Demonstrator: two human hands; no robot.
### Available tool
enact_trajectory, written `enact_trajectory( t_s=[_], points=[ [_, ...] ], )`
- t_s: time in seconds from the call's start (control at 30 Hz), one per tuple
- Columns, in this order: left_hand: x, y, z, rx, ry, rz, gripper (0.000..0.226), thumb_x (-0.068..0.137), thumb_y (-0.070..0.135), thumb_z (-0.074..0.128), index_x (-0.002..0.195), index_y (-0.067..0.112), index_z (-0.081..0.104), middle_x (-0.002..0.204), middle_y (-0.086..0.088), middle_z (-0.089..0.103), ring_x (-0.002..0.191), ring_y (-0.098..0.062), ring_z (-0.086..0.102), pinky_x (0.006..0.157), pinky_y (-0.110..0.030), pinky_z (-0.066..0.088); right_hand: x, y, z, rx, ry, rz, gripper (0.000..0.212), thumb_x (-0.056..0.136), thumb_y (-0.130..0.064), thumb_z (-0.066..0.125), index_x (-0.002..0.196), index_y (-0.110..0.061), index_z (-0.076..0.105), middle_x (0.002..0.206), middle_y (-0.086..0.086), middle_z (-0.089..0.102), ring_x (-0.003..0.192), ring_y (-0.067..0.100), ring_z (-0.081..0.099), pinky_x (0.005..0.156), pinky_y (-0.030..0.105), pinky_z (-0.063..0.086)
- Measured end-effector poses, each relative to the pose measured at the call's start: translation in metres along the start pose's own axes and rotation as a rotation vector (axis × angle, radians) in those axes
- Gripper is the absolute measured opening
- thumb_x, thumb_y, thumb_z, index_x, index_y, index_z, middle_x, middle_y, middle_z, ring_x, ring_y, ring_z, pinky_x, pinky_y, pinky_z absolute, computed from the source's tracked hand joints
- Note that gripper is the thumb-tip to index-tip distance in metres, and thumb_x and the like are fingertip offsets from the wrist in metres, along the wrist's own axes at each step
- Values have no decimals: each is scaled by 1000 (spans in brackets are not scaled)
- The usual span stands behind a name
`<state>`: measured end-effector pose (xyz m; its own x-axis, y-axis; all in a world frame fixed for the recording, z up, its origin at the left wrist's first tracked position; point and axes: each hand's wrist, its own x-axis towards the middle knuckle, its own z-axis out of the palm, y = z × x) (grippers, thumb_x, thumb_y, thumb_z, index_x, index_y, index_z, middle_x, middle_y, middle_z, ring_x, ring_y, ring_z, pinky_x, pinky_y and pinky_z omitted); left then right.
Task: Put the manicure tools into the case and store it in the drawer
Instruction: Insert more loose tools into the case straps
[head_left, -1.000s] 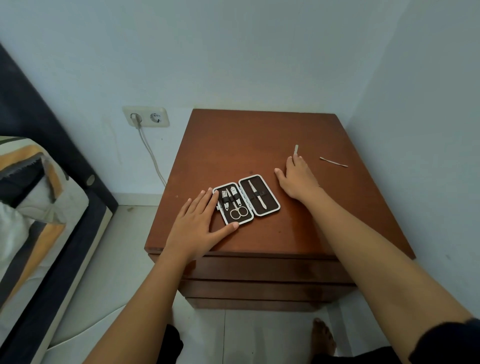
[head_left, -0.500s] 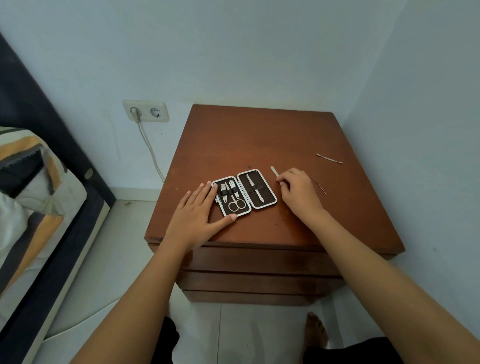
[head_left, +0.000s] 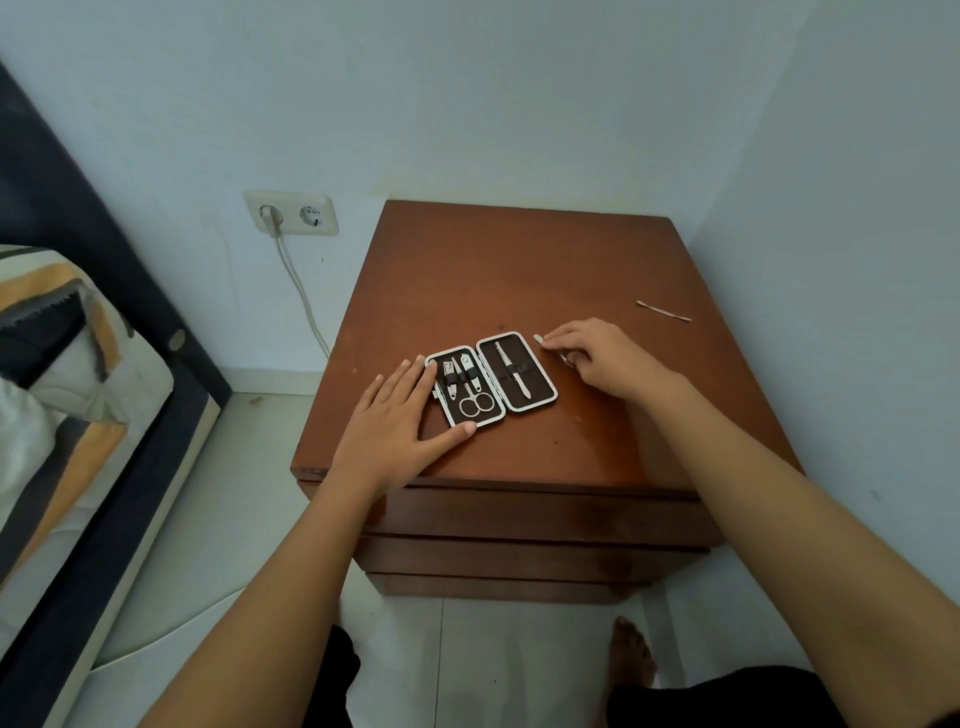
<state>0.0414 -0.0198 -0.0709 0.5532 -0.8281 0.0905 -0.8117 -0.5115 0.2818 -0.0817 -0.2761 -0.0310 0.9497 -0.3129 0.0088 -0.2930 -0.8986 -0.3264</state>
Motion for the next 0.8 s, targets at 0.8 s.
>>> enact_trajectory(
  t_s=[0.8],
  points=[
    [0,0,2,7,-4,-4,97,73,83,15,150,26,5,158,6,5,144,-7,0,116,-30,-4,-31,-3,0,32,125,145,13,86,-22,61,79,-13,57,84,0,50,87,20,47,77,37,43]
  ],
)
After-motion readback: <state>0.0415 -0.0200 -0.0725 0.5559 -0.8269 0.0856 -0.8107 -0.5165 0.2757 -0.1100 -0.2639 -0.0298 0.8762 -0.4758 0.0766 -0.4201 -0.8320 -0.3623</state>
